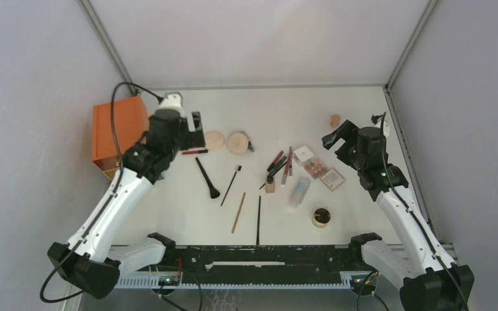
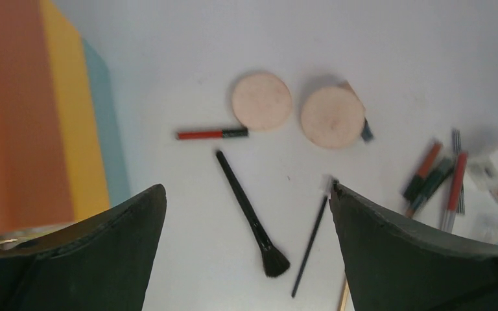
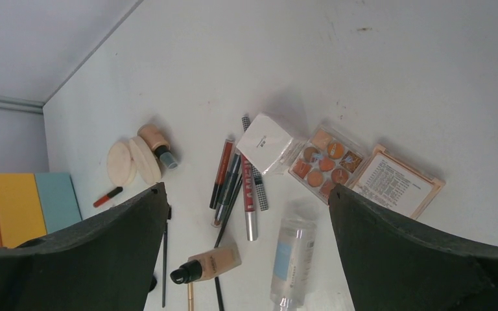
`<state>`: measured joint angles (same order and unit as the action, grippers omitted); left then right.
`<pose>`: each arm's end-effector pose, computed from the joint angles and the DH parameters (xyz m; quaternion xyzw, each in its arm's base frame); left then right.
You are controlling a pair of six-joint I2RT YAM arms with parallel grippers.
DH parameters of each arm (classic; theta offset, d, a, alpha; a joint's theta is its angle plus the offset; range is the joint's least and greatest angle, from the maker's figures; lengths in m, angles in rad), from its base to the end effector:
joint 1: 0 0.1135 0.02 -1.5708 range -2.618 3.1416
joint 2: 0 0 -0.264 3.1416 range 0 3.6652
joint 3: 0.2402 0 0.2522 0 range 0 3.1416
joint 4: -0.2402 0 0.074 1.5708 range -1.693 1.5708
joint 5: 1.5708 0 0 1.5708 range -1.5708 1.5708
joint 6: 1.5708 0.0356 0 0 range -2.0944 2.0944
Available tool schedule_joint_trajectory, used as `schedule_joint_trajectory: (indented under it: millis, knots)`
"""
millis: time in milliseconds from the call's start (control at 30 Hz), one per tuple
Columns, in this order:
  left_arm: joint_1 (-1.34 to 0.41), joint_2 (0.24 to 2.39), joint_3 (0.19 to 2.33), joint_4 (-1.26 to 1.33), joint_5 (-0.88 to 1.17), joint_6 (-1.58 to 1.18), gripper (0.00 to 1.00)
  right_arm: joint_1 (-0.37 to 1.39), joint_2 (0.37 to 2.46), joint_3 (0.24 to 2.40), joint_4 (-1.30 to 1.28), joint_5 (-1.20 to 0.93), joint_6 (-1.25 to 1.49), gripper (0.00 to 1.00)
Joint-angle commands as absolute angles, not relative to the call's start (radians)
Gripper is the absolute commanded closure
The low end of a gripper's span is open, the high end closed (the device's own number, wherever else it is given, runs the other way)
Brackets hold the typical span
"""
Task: Organize the makeup
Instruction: Move the storage box to the center of the board.
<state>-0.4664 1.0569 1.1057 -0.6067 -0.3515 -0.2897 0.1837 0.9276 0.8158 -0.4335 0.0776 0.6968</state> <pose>0.2048 -0.0894 0.3584 -0.0085 0.8651 -0.0342 0.5003 0.2025 0.0348 0.3003 0.2394 0.8374 0.1783 0.4579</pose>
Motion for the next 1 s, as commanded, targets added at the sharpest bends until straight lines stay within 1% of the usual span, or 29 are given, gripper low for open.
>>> schedule_joint_trajectory:
  millis: [0, 167, 300, 367, 567, 633, 733, 800, 867, 967]
  knots:
    - [-0.285, 1.105, 1.336, -0.721, -0.315, -0.262, 0.0, 0.212, 0.909, 0.813, -0.433, 0.082, 0.718, 0.0]
    - [-0.11, 1.123, 1.433, -0.803, -0.318, -0.308, 0.0, 0.228, 0.9, 0.798, -0.432, 0.079, 0.725, 0.0]
    - [0.016, 1.124, 1.42, -0.831, -0.298, -0.374, 0.0, 0.247, 0.911, 0.796, -0.421, 0.076, 0.729, 0.0]
    - [0.03, 1.137, 1.417, -0.843, -0.333, -0.365, 0.0, 0.255, 0.922, 0.796, -0.408, 0.068, 0.726, 0.0]
    - [0.03, 1.154, 1.431, -0.88, -0.524, -0.351, 0.0, 0.268, 0.955, 0.795, -0.379, 0.028, 0.725, 0.0]
    - [0.03, 1.141, 1.408, -0.857, -0.538, -0.337, 0.0, 0.27, 0.966, 0.796, -0.368, 0.014, 0.725, 0.0]
    - [0.03, 1.149, 1.364, -0.813, -0.49, -0.296, 0.0, 0.27, 0.984, 0.799, -0.352, -0.006, 0.722, 0.0]
    - [0.031, 1.187, 1.362, -0.813, -0.443, -0.288, 0.02, 0.271, 0.998, 0.804, -0.346, -0.016, 0.721, 0.0]
    - [0.026, 1.218, 1.355, -0.796, -0.4, -0.289, 0.07, 0.272, 1.011, 0.813, -0.344, -0.024, 0.721, 0.0]
    - [0.022, 1.251, 1.35, -0.777, -0.374, -0.313, 0.18, 0.277, 1.02, 0.818, -0.341, -0.025, 0.722, 0.0]
